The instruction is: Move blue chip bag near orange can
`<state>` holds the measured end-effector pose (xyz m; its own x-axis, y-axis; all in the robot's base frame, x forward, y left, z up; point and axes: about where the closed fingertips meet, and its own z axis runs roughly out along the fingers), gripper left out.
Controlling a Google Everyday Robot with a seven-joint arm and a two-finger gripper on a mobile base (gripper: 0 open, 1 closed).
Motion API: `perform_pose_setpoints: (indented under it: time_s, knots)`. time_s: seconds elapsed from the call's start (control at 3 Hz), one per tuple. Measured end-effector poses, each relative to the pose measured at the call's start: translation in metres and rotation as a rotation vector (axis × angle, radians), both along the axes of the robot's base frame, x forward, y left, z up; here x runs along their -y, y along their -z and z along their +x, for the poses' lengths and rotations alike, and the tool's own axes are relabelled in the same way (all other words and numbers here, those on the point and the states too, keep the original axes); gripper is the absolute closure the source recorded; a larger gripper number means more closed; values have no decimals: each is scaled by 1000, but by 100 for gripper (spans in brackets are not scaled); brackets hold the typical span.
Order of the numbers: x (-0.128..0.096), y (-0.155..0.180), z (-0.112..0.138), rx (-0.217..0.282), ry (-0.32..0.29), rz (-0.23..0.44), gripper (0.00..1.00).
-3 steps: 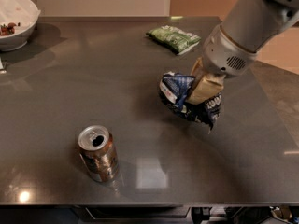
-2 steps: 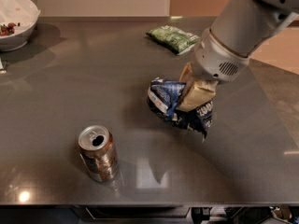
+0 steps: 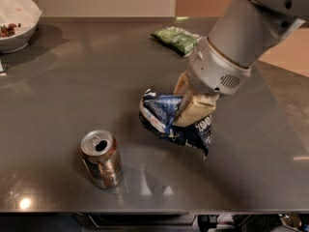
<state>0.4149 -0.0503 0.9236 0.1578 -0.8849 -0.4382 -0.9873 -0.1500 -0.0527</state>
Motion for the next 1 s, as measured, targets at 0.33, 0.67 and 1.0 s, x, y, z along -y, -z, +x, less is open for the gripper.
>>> perform_pose_setpoints:
  time_s: [0.33,0.67,1.0]
  knots:
    - [-1,-2,1,8,2,1,13]
    - [-2,-3,1,14,2,2,0]
    - [-2,-3,1,14,2,2,0]
